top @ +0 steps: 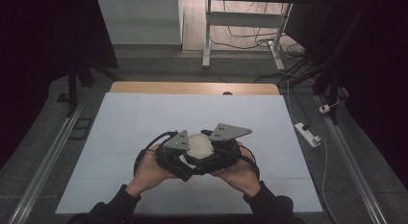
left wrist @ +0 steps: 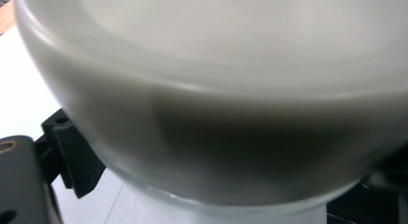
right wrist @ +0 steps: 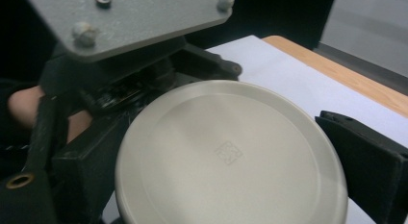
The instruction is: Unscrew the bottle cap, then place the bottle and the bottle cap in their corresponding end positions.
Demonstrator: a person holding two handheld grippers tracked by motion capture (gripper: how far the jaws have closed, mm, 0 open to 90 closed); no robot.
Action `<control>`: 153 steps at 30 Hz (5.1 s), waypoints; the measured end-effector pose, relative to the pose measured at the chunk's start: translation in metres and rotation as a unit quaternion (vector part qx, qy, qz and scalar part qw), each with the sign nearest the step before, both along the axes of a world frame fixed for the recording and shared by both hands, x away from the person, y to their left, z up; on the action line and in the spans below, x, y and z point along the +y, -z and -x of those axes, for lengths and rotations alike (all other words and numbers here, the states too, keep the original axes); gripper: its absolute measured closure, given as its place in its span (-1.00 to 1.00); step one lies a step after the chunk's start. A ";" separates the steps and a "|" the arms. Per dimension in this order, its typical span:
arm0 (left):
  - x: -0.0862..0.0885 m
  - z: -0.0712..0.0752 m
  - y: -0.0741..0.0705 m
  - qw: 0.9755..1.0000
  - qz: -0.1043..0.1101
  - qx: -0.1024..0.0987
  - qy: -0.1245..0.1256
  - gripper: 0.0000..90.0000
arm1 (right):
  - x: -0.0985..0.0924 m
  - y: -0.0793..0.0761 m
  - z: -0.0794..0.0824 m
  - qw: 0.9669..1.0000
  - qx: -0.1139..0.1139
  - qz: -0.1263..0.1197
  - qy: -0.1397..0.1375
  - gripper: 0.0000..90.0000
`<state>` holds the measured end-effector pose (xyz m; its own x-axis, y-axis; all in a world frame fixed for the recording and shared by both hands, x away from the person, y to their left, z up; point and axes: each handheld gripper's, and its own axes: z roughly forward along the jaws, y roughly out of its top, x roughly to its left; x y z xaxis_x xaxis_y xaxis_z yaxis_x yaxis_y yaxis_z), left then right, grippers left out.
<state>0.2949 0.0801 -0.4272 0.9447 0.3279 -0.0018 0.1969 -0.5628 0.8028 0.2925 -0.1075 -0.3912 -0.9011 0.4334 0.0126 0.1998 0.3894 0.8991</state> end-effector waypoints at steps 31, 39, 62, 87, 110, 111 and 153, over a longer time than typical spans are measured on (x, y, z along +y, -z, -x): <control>-0.001 0.001 0.000 1.000 0.011 0.004 -0.029 -0.84 | -0.003 -0.001 -0.004 1.000 0.016 -0.003 0.003 -0.91; 0.002 0.000 -0.002 0.999 0.021 0.010 0.026 -0.84 | -0.004 -0.003 -0.002 1.000 0.010 0.002 -0.029 -0.84; 0.003 -0.003 0.004 0.999 -0.005 0.003 0.039 -0.84 | -0.015 -0.010 -0.006 0.998 0.001 0.003 -0.059 -0.84; 0.018 -0.017 0.015 1.000 -0.003 -0.004 -0.016 -0.84 | -0.034 -0.006 -0.016 1.000 0.001 -0.001 -0.008 -0.84; 0.032 -0.038 0.021 0.998 0.009 -0.008 -0.060 -0.84 | -0.036 0.015 -0.011 1.000 0.021 0.003 -0.019 -0.84; 0.032 -0.039 0.021 0.998 0.010 -0.009 -0.062 -0.84 | -0.037 0.016 -0.010 1.000 0.021 0.002 -0.020 -0.84; 0.007 -0.093 0.037 0.997 0.013 -0.028 -0.075 -0.84 | -0.028 0.077 0.010 0.998 0.033 0.044 -0.030 -0.84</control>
